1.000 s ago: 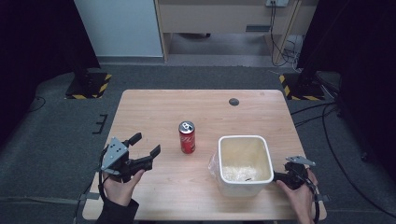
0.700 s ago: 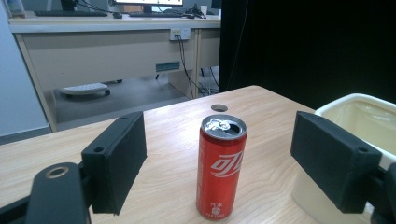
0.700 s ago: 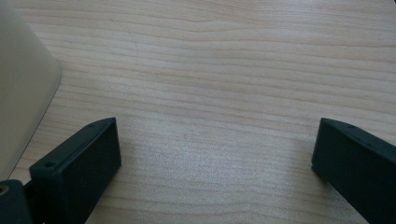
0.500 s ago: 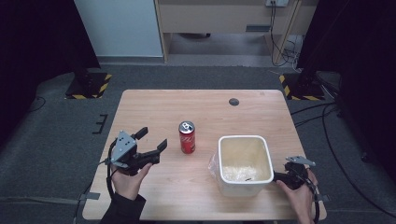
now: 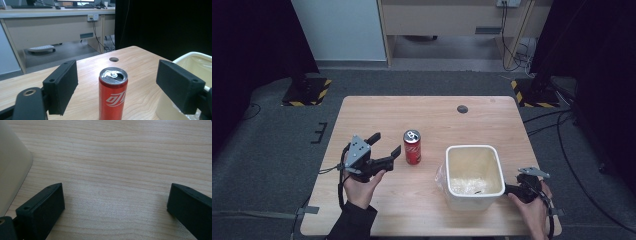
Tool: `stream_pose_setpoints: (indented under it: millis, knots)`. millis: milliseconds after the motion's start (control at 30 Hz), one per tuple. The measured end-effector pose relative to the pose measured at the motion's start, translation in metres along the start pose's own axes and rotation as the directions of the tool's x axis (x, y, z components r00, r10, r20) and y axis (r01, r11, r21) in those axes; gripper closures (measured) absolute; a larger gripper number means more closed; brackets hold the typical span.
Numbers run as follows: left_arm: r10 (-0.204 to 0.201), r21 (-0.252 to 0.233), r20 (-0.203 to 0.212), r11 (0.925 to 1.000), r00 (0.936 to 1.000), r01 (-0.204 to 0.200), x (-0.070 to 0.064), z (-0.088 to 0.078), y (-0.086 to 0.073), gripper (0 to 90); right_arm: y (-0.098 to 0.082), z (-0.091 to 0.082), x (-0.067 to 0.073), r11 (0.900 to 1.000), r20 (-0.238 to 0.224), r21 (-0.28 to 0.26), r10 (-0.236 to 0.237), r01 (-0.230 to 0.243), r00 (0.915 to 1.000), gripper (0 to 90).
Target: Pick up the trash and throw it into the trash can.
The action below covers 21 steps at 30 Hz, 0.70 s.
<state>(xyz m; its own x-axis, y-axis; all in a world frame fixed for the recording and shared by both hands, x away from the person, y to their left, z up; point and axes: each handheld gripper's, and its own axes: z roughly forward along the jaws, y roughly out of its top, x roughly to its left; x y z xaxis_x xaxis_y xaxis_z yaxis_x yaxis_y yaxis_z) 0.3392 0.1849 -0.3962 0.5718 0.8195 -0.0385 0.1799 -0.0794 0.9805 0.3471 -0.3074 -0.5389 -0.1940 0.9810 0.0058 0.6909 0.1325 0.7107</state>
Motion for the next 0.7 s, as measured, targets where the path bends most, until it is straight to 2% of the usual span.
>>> stream_pose_setpoints:
  millis: [567,700]
  knots:
    - [0.014,0.05,-0.011,0.9986,0.9999,-0.013,0.0,0.031,-0.016,16.9,0.0,0.0,0.0,1.0,0.0,0.0,0.0,0.0,1.0,1.5]
    - [0.006,0.063,-0.011,0.998,0.9999,-0.006,0.001,0.04,-0.022,16.9,0.0,0.0,0.0,1.0,0.0,0.0,-0.001,0.001,1.0,1.5]
